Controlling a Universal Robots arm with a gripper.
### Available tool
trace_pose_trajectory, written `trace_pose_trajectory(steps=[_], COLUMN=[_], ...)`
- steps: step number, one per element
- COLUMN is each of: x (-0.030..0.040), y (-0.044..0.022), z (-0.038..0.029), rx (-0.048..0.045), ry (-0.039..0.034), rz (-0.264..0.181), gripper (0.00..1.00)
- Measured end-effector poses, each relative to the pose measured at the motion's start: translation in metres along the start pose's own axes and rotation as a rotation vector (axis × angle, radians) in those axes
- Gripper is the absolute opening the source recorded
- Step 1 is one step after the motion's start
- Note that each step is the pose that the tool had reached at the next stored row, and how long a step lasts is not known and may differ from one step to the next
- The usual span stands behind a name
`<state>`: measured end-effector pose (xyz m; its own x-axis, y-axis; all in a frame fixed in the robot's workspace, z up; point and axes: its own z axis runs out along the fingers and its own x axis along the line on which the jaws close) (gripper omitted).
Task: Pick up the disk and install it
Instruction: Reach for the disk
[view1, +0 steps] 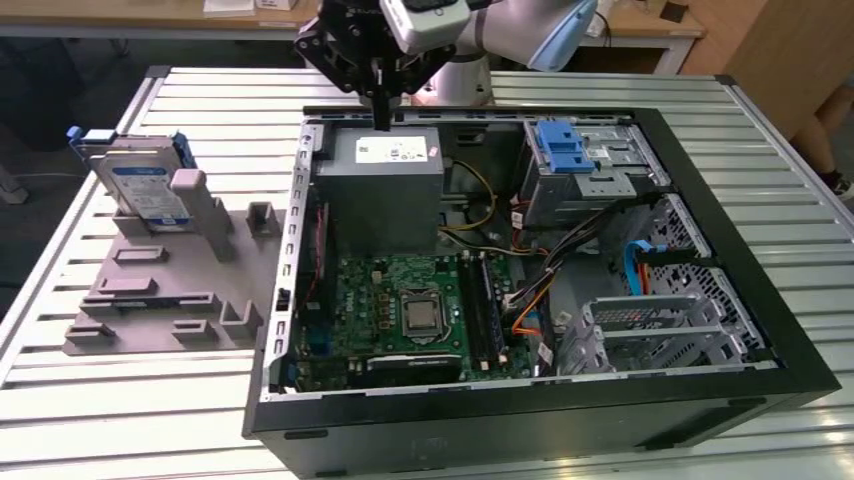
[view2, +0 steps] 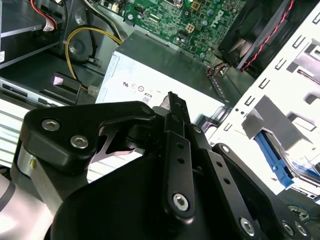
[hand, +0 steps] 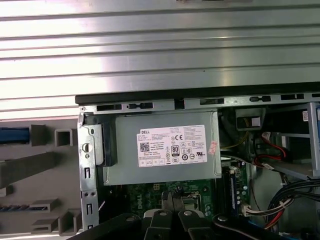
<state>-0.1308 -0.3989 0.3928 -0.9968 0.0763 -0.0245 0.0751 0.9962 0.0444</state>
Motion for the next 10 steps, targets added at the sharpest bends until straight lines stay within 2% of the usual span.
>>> trace_pose_trajectory(steps=[10], x=[0.0026], y=[-0.0002], z=[0.0002], rx=[0.0], ry=[0.0], rz=[0.0], gripper=[0.11])
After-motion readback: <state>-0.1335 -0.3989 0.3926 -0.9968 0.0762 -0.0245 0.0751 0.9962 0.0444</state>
